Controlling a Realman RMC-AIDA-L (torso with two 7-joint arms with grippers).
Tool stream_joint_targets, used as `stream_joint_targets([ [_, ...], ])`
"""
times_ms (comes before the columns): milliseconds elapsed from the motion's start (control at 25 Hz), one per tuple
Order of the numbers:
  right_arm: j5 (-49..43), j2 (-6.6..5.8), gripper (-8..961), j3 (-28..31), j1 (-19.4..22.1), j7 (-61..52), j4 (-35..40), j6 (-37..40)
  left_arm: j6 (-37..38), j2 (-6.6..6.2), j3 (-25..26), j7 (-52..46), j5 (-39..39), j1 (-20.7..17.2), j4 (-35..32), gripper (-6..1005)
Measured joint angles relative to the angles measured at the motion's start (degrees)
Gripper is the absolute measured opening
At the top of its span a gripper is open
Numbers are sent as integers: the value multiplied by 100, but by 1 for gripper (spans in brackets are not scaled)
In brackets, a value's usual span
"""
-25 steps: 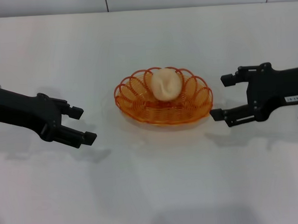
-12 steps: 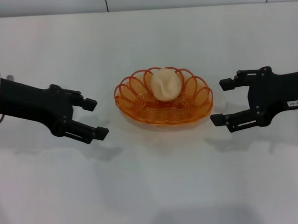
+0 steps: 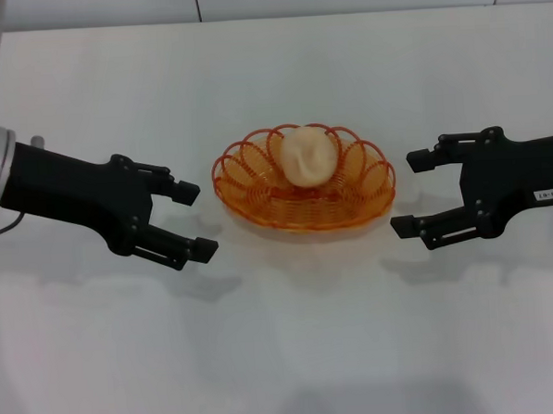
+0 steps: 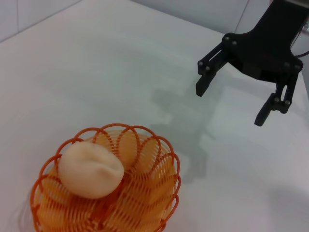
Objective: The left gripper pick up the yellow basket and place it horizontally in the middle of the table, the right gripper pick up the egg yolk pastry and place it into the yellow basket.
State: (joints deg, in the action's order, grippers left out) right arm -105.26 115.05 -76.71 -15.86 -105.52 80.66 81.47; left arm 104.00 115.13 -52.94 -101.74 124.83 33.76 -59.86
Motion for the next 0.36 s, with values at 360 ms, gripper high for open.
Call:
stream_joint_targets([
  [360, -12, -5, 872, 7, -2, -3, -1, 76, 24, -31, -9, 31, -152, -10, 0, 880],
])
